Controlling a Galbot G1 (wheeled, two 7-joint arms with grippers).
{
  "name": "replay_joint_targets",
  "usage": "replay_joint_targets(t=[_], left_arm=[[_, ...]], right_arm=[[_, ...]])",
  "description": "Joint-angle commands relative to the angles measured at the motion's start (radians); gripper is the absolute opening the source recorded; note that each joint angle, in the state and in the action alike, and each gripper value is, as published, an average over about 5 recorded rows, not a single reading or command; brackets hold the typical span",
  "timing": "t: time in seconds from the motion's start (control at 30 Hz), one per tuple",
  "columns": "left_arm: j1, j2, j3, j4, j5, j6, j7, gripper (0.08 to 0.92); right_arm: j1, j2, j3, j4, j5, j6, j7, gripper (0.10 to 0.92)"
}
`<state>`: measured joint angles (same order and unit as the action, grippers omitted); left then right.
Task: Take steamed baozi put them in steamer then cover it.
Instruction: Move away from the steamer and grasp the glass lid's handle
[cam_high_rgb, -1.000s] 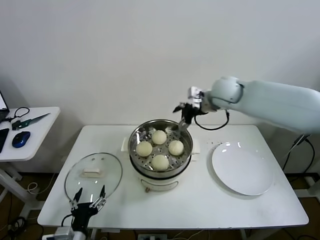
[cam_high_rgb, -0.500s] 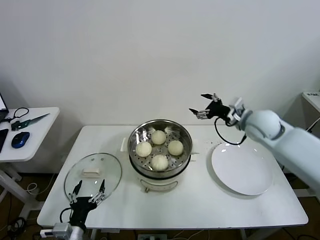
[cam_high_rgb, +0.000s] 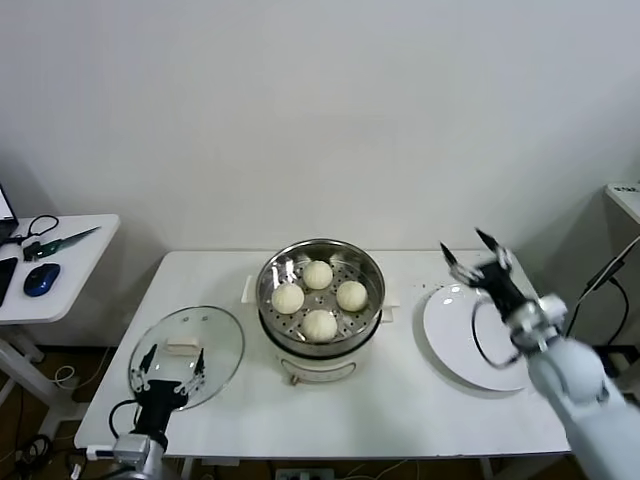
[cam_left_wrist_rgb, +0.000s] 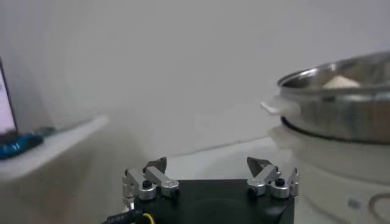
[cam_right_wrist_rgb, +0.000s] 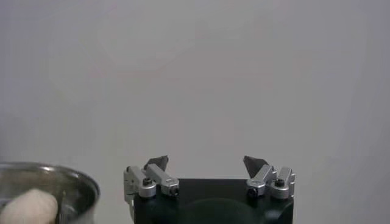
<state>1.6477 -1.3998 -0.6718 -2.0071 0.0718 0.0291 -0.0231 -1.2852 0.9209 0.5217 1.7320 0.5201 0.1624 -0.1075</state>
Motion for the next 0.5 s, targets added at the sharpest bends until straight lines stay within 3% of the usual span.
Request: replay_joint_targets(t=[0.03,0.13,0.27,0.5], left_arm=[[-0.004,0.040,-0.031,0.020,0.408,-0.067,-0.078,0.823],[-0.001,0.082,-0.050,0.059,0.656,-0.125,-0.142,0.823],[-0.016,0.130,-0.034,0.150,0.957,-0.106,-0.311,0.823],[-0.077,0.117,0.013,0.341,1.305,-0.045,-0.463,0.823]], right_arm=[[-0.372,0.286,0.237,0.020,-0.141,0.211,0.011,0.823],[-0.369,0.323,0.206,-0.006,-0.166,0.235,0.015,0.823],[-0.362,0.347,0.174,-0.027,-0.185,0.241,0.022,0.823],[-0.359,0.382,0.137,-0.038,-0.221,0.256,0.022,0.823]])
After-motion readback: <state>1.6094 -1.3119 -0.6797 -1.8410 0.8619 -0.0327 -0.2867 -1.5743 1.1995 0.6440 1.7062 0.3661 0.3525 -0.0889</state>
